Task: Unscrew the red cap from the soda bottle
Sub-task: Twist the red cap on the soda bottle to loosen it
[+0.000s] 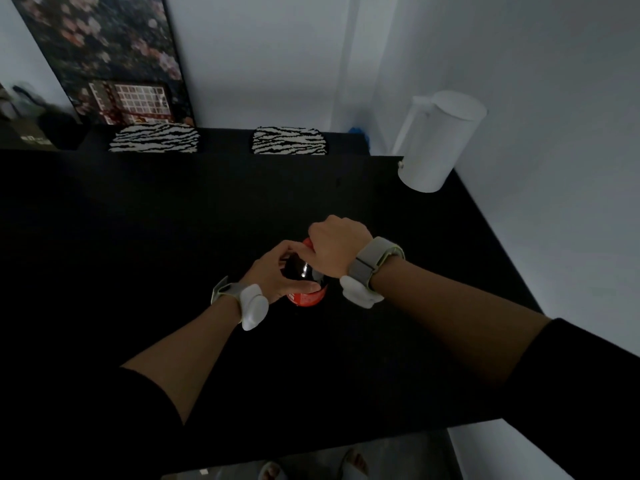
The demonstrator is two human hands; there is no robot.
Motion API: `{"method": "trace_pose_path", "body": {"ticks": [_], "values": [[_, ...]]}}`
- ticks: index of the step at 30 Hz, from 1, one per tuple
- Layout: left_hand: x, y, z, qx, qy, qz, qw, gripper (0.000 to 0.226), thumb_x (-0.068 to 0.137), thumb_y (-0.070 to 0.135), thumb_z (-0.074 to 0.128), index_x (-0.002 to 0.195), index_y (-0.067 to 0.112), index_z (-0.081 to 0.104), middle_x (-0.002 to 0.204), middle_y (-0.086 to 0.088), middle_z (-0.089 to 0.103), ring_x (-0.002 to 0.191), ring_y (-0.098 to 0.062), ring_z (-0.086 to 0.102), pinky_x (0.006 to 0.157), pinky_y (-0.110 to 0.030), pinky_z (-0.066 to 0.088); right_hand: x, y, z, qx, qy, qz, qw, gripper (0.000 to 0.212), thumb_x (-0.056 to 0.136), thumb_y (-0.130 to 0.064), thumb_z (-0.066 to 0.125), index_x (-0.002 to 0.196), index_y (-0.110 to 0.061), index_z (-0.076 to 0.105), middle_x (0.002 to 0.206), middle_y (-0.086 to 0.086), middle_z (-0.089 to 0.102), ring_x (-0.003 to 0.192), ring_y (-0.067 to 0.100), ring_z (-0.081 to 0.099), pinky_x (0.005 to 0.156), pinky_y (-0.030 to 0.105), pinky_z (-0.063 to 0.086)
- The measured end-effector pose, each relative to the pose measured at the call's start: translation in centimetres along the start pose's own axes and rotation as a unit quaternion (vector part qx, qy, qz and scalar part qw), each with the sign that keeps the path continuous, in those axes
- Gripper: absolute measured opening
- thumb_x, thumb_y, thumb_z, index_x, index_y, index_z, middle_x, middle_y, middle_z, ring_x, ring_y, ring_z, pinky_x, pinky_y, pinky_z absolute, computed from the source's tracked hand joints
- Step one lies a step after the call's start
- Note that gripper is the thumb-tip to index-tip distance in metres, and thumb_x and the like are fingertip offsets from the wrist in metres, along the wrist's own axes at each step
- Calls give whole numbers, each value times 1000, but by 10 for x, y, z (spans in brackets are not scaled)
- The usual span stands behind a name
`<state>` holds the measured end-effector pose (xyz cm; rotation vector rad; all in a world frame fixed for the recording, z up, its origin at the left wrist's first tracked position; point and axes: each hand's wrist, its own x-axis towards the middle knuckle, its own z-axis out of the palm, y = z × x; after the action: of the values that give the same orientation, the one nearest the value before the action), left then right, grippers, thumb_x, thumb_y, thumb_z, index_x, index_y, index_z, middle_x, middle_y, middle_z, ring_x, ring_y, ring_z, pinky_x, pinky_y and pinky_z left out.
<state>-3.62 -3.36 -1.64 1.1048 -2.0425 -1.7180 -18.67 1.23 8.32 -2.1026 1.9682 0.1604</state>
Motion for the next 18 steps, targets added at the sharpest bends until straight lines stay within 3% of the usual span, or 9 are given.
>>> {"method": "trace_pose_path", "body": {"ticks": [4, 8, 11, 13, 18], "values": [[2, 12, -11, -15, 10, -2, 1000, 73, 60, 36, 90, 123, 35, 54, 126, 11, 60, 119, -10, 53, 109, -45, 38, 6, 0, -18, -18, 7, -45, 999, 39, 95, -52, 37, 75, -20, 48, 70, -4, 49, 62, 13, 51, 63, 30, 48], [-3, 4, -9, -26, 7, -13, 1000, 80, 50, 43, 91, 121, 39, 53, 126, 9, 61, 121, -15, 55, 108, -48, 41, 7, 0, -15, -45, -14, -83, 995, 38, 96, -51, 38, 93, -16, 53, 82, -2, 48, 72, 14, 50, 68, 31, 47], [-8, -7, -7, -18, 2, -31, 999, 72, 59, 35, 90, 119, 39, 51, 125, 12, 58, 122, -14, 52, 111, -49, 37, 4, -8, -4, -46, -31, -59, 997, 41, 94, -57, 37, 81, -20, 50, 76, -2, 53, 64, 12, 51, 65, 32, 50], [-9, -10, -4, -14, -2, -24, 1000, 73, 55, 42, 90, 118, 37, 53, 127, 12, 58, 125, -14, 50, 112, -48, 35, 2, -10, -1, -17, -27, -10, 999, 46, 92, -61, 36, 68, -22, 45, 66, -3, 52, 56, 12, 50, 61, 30, 50], [-3, -5, -1, -14, -7, -13, 1000, 76, 50, 51, 90, 116, 39, 55, 130, 10, 59, 127, -15, 51, 112, -50, 34, 1, -9, -3, 19, -27, 38, 999, 40, 94, -53, 41, 67, -24, 41, 66, -3, 51, 57, 12, 50, 62, 30, 50]]}}
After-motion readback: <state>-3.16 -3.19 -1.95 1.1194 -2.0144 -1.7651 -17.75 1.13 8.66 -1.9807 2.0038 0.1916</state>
